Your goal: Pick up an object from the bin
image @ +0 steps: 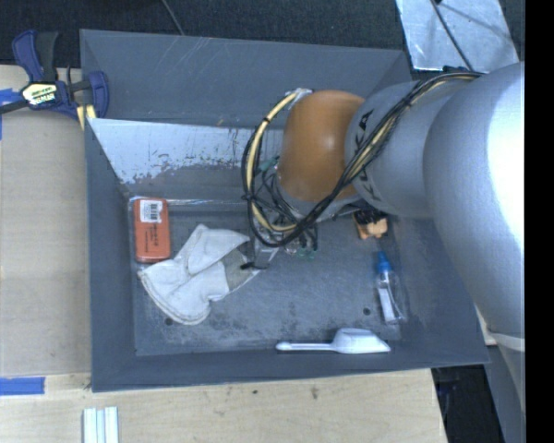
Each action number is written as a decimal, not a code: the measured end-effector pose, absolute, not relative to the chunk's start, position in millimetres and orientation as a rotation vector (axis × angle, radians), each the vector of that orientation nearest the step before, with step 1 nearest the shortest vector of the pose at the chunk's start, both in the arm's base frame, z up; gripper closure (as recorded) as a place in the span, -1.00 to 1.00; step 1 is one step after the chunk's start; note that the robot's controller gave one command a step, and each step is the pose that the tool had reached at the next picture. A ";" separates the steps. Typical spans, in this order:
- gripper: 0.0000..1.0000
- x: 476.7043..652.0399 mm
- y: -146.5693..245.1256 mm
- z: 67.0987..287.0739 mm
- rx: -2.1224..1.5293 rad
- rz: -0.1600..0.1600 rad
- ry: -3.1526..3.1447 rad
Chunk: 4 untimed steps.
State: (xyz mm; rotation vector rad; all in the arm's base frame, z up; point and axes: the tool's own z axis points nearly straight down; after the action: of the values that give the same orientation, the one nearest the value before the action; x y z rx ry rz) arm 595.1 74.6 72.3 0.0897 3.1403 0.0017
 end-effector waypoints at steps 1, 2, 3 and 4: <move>1.00 589.8 59.1 116.4 0.070 -0.001 3.145; -1.00 575.6 82.3 154.4 -0.096 0.001 3.138; -1.00 575.6 82.2 154.3 -0.097 0.000 3.138; -1.00 586.4 103.5 115.8 -0.136 0.000 3.125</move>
Offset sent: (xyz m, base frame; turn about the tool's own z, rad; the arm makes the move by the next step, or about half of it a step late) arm -0.0202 0.0078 0.0818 -0.1175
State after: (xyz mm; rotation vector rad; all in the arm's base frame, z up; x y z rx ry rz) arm 586.4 103.5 115.8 -0.1364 3.1254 -0.0001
